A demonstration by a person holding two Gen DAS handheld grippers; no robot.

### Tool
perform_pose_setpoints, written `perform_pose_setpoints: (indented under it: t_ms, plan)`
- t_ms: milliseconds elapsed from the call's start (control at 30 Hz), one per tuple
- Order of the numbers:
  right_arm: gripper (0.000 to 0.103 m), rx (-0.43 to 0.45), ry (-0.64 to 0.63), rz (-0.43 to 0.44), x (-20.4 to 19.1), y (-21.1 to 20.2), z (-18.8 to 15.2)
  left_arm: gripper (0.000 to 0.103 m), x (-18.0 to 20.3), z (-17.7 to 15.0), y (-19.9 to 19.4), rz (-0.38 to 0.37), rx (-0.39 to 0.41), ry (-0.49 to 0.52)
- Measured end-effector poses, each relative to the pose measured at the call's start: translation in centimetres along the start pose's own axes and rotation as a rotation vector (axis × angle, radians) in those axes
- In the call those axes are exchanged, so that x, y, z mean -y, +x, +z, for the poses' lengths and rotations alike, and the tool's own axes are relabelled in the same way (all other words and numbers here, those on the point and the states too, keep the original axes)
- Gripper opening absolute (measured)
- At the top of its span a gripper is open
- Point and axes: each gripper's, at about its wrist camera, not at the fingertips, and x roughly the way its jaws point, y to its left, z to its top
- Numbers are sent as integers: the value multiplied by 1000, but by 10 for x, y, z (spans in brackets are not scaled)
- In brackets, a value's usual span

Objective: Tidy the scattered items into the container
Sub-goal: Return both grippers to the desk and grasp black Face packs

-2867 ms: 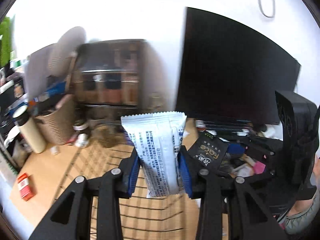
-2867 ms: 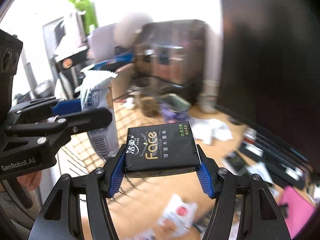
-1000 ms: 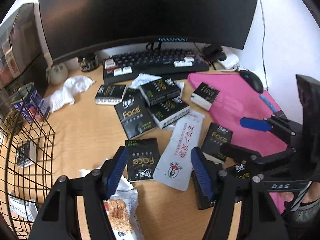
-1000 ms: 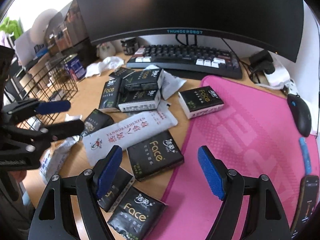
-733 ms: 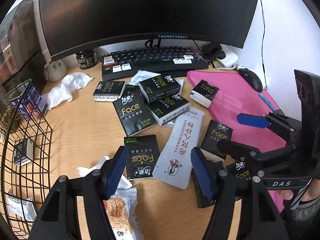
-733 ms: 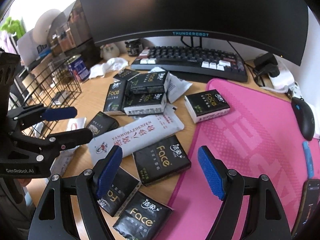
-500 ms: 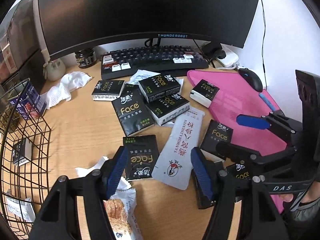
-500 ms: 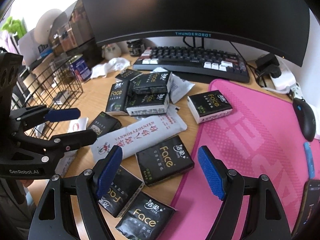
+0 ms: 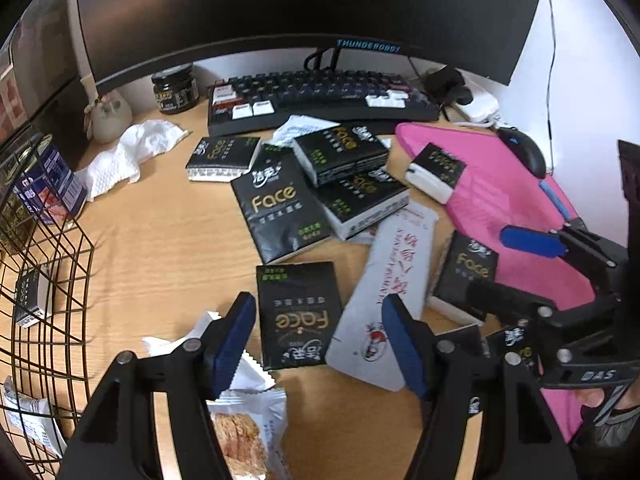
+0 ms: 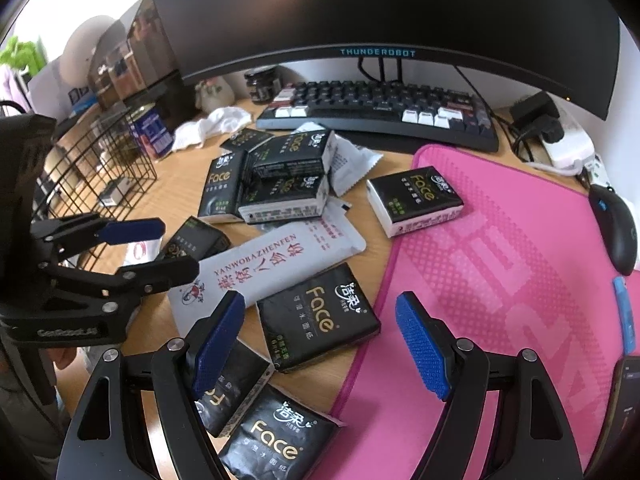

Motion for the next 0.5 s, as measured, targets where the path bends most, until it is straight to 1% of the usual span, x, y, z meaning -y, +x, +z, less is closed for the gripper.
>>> perform_pose_setpoints:
  t_ms: [167,233,333,433,500]
  plan:
    - [78,-1,3,5,0,3,-1,71,-4,-1,12,-7,-21,-11]
    - [78,-13,0,7,0,7,-3,71,-5,0,13,-17,-22,-19]
    - [78,-31,-9,9,-2,13,-4,71,-6,0,12,-10,-19,-20]
    - [78,-38,-10,3,0,18,-5,66,-8,1,13,-24,-26,-24]
    - [78,-49,-6,-7,2,23,-6,64,-7,1,12,-19,-24,-20]
